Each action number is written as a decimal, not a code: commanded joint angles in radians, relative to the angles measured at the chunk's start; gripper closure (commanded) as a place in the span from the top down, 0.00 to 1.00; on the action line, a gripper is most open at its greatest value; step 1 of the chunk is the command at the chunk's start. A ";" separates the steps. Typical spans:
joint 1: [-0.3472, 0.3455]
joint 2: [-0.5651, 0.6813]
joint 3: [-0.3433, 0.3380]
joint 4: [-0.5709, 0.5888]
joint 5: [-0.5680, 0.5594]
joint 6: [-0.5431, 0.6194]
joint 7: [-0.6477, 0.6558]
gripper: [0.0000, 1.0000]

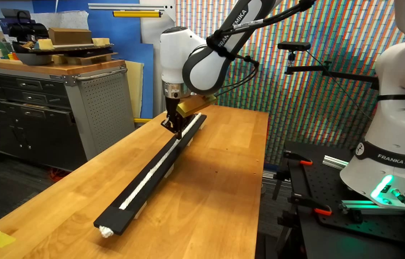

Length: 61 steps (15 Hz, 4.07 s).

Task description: Straighten the rope on the black object and press it in

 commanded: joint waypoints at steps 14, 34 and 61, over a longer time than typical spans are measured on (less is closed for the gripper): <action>-0.028 0.017 0.014 0.006 0.062 0.026 -0.096 0.00; -0.039 0.096 0.011 0.077 0.078 0.013 -0.117 0.00; -0.035 0.086 -0.043 0.050 0.059 0.030 -0.092 0.00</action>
